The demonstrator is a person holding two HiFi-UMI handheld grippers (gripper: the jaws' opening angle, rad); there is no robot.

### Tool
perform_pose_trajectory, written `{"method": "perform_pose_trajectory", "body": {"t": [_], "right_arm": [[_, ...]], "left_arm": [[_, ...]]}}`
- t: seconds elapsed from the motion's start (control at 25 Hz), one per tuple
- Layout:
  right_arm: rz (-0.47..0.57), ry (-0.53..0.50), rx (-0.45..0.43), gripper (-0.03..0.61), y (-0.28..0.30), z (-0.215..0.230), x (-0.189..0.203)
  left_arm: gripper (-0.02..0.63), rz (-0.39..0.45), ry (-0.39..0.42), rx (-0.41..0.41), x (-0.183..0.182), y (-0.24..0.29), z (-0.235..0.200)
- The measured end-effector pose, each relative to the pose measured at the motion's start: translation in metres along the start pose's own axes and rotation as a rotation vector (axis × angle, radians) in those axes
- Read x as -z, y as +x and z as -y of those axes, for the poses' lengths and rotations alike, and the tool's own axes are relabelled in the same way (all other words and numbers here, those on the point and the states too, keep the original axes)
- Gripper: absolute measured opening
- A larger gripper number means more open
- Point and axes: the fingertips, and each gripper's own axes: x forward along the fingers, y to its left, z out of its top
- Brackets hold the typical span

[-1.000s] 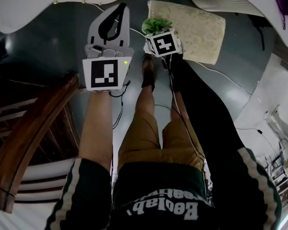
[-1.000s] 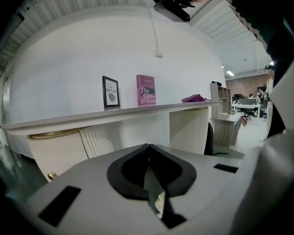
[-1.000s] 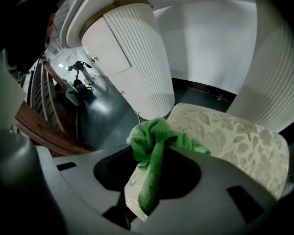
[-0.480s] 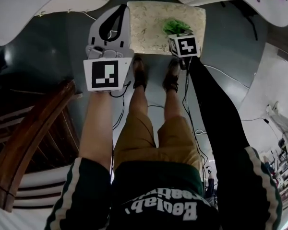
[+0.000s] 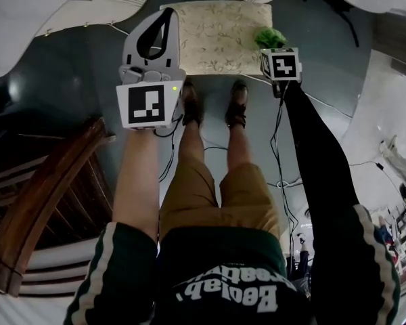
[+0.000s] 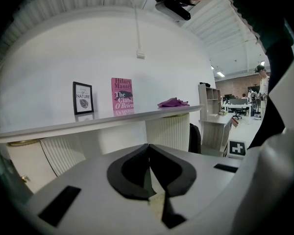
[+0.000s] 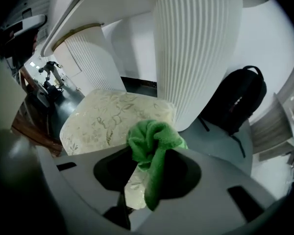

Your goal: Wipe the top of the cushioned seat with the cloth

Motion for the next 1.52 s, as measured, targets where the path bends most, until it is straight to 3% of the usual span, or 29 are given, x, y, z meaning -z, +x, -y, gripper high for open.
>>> {"method": "perform_pose_trajectory", "body": {"t": [0.16,0.28,0.44,0.64,0.84,1.04,1.2,1.36,1.52], "right_arm": [[0.009,0.059,0.029,0.133,-0.005,0.011,0.005],[0.023,0.044,0.014,0.133,-0.002,0.01,0.004],[0.128,0.048,-0.048,0.133,-0.009,-0.006,-0.005],[0.222,-0.001,-0.14,0.133,-0.026,-0.073,-0.024],[0.251,-0.041,-0.245,0.133,-0.034,-0.17,-0.038],[0.215,-0.06,-0.322,0.133,-0.026,-0.261,-0.044],[0.107,-0.02,-0.408,0.133,0.002,-0.321,-0.038],[-0.015,0.012,-0.368,0.133,0.04,-0.333,-0.024],[-0.028,0.036,-0.355,0.129,0.051,-0.337,-0.019]], "left_arm": [[0.015,-0.01,-0.005,-0.001,0.004,-0.004,0.004],[0.016,-0.014,0.001,-0.003,0.008,-0.007,0.004],[0.016,-0.007,-0.012,-0.016,0.01,-0.013,-0.005],[0.017,0.007,-0.016,-0.037,0.013,-0.024,-0.027],[0.017,0.008,-0.013,-0.065,0.017,-0.043,-0.06],[0.017,0.021,-0.039,-0.103,0.017,-0.066,-0.092],[0.017,0.019,-0.029,-0.081,0.023,-0.08,-0.104],[0.017,-0.002,-0.035,-0.063,0.035,-0.09,-0.112],[0.017,-0.012,-0.051,-0.068,0.045,-0.099,-0.124]]}}
